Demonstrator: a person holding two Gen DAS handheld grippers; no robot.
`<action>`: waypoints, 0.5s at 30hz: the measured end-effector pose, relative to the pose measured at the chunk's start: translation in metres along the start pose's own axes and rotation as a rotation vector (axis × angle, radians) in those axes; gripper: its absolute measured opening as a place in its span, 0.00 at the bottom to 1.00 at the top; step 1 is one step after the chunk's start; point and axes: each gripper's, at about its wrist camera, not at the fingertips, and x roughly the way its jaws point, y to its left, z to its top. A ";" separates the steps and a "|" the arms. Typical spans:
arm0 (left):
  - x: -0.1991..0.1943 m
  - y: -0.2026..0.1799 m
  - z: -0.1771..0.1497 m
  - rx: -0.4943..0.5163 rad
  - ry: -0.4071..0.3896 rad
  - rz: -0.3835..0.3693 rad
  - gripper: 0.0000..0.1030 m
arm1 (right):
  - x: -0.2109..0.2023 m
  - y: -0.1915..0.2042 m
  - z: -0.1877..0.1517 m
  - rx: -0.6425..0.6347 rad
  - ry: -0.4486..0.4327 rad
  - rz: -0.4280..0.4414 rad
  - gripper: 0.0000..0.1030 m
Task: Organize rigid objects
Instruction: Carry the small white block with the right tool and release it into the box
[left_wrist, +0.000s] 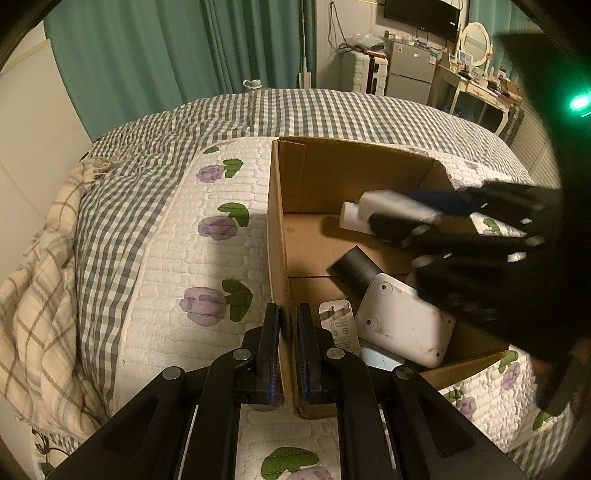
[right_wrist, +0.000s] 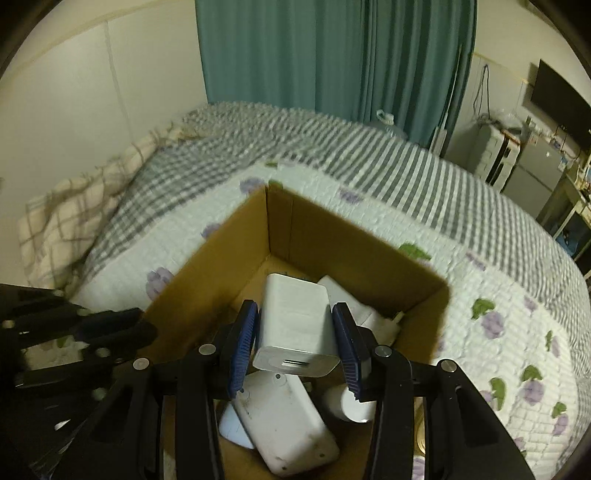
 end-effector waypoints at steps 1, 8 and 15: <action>0.000 0.000 0.000 0.000 0.000 -0.001 0.08 | 0.006 0.000 -0.001 0.004 0.011 -0.001 0.40; 0.000 0.000 0.000 -0.003 0.000 -0.001 0.08 | 0.031 0.002 -0.012 -0.009 0.071 -0.024 0.41; 0.000 0.000 0.000 -0.003 0.001 -0.001 0.08 | 0.032 0.002 -0.018 -0.011 0.074 -0.034 0.41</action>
